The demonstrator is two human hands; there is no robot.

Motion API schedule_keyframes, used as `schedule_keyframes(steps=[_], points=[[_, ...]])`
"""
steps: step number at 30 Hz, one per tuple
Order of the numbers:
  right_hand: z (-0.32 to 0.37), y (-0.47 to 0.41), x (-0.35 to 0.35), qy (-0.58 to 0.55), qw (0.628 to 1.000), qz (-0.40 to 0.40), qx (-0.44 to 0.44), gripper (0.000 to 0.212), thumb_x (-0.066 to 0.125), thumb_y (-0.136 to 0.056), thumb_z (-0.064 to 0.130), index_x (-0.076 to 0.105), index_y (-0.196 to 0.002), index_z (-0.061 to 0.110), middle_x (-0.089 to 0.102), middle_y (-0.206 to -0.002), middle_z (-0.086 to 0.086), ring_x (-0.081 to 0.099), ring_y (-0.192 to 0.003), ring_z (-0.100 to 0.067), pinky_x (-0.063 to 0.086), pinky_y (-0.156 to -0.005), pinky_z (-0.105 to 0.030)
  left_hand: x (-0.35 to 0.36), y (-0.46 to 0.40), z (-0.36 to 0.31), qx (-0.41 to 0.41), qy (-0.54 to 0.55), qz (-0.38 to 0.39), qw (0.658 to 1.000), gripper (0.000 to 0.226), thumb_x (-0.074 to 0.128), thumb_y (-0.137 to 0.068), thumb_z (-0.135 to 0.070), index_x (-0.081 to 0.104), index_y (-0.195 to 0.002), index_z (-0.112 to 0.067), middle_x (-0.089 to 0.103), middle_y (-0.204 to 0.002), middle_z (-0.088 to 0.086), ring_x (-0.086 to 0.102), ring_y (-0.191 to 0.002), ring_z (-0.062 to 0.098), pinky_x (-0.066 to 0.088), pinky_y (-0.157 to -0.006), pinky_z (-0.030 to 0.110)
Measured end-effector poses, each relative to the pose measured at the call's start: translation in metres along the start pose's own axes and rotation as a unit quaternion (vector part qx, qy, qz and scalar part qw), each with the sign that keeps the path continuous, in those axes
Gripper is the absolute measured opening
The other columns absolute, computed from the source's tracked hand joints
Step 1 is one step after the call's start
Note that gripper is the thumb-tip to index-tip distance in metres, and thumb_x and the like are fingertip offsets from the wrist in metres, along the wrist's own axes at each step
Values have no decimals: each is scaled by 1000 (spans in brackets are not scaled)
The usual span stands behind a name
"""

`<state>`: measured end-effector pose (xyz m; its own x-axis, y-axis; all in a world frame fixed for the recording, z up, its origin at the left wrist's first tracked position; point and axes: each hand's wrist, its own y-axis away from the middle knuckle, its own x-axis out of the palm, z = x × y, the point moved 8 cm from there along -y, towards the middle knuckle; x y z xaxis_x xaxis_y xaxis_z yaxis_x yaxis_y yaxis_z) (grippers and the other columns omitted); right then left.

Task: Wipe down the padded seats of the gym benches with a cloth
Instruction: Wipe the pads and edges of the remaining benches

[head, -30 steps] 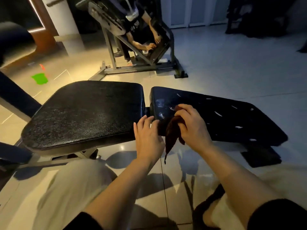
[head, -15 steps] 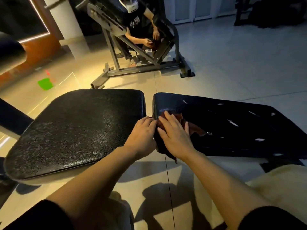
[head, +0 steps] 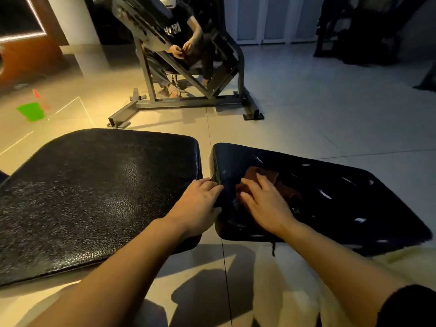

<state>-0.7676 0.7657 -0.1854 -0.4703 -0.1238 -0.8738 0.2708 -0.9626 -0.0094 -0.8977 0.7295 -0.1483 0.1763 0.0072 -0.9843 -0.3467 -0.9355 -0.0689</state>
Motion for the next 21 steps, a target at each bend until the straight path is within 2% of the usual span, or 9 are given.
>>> schedule_keyframes(steps=[2, 5, 7, 10, 12, 14, 17, 19, 21], points=[[31, 16, 10, 3, 997, 13, -72, 49, 34, -103, 39, 23, -151, 34, 9, -162, 4, 2, -149, -16, 11, -121, -39, -2, -3, 0, -3, 11, -21, 1000, 48, 51, -96, -28, 42, -141, -18, 41, -146, 0, 24, -139, 16, 11, -116, 27], [29, 11, 10, 24, 995, 15, -100, 50, 31, -102, 44, 19, -150, 42, 8, -162, 9, 3, -149, -13, 11, -120, -39, -1, -13, 5, -12, 15, -15, 1000, 49, 54, -94, -30, 43, -139, -16, 42, -146, 1, 26, -139, 17, 9, -118, 28], [-2, -8, 2, 48, 996, 3, -69, 49, 30, -102, 46, 22, -150, 41, 12, -162, 5, 8, -149, -17, 13, -121, -44, 0, -18, 10, -21, 7, 9, 1000, 58, 54, -94, -35, 36, -145, -14, 37, -149, 3, 23, -140, 19, 10, -117, 28], [-61, -22, -11, 66, 996, 1, 55, 50, 26, -102, 49, 22, -150, 38, 13, -162, 1, 8, -149, -25, 12, -119, -53, 1, -21, 14, -38, 10, 28, 999, 66, 52, -95, -40, 26, -150, -15, 30, -153, 2, 18, -142, 19, 12, -116, 27], [-66, -20, -9, 54, 995, 7, 83, 53, 25, -102, 48, 17, -153, 34, 10, -162, -3, 6, -149, -29, 13, -120, -52, 1, -24, 13, -33, 5, 25, 999, 65, 51, -96, -41, 26, -150, -15, 29, -153, 2, 18, -142, 19, 11, -116, 27], [-38, -14, -2, 50, 998, 13, 33, 57, 25, -103, 46, 6, -154, 31, 5, -162, -4, 1, -149, -26, 9, -122, -44, 2, -30, 12, -29, 0, 17, 999, 63, 50, -97, -38, 27, -149, -13, 29, -153, 3, 20, -142, 19, 11, -116, 27], [18, -5, 6, 43, 994, 17, -102, 61, 27, -103, 46, -5, -153, 35, 2, -162, 5, -5, -149, -13, 1, -119, -31, 2, -42, 14, -33, -3, -1, 999, 57, 51, -95, -27, 34, -146, -10, 34, -151, 7, 25, -140, 22, 14, -117, 30], [28, -17, 6, 47, 987, 26, -150, 60, 28, -102, 47, 1, -154, 34, 4, -162, 7, -4, -148, -9, -3, -116, -27, 1, -49, 16, -38, 14, -12, 999, 54, 50, -92, -20, 38, -144, -10, 37, -148, 7, 28, -138, 22, 15, -117, 31], [15, -42, 3, 50, 987, 24, -152, 56, 29, -102, 48, 11, -153, 36, 6, -162, 7, -2, -149, -11, -5, -116, -31, -1, -55, 20, -50, 22, -21, 998, 52, 50, -95, -21, 37, -144, -11, 37, -148, 6, 28, -137, 21, 15, -115, 28]])
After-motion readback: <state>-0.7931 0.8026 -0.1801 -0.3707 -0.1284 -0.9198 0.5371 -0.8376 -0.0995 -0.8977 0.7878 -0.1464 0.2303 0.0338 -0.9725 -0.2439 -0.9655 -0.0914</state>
